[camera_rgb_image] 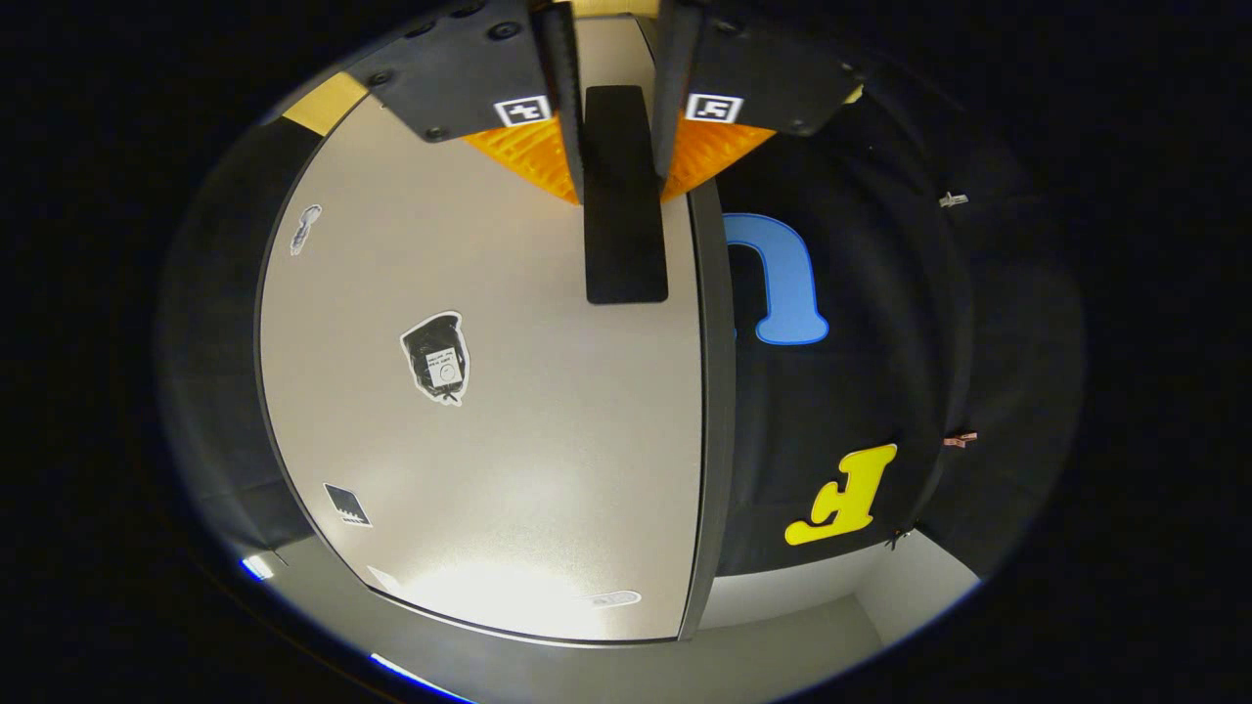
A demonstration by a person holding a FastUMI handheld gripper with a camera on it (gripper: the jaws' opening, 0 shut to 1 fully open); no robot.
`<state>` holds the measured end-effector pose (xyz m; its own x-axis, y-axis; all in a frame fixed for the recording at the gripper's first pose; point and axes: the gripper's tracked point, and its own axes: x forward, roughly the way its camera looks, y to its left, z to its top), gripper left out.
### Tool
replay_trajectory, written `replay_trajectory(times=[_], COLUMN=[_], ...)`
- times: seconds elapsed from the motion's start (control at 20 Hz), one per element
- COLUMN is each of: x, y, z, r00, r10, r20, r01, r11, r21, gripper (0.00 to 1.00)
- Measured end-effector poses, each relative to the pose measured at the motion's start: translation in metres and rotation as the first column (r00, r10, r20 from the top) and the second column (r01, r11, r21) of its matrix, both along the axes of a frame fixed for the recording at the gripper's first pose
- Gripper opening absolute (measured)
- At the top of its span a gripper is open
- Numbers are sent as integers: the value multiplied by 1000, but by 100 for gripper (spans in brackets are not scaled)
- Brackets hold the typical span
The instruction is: Open the shoe cabinet door, grab the shoes and put them into the shoe cabinet, then close the shoe cabinet door.
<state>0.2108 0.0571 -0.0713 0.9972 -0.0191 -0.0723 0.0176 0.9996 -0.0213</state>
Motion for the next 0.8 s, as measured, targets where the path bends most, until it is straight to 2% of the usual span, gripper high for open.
replay_trajectory(times=[0.05, 0.35, 0.8], x=[-1, -18, -89], y=[0, -1, -18], z=[0, 2, 10], r00=[1000, 1000, 996], r10=[-2, 2, 79], r20=[-5, -30, -46], r01=[2, -2, -77], r11=[1000, 1000, 996], r21=[-7, -8, 53], gripper=[33, 33, 33])
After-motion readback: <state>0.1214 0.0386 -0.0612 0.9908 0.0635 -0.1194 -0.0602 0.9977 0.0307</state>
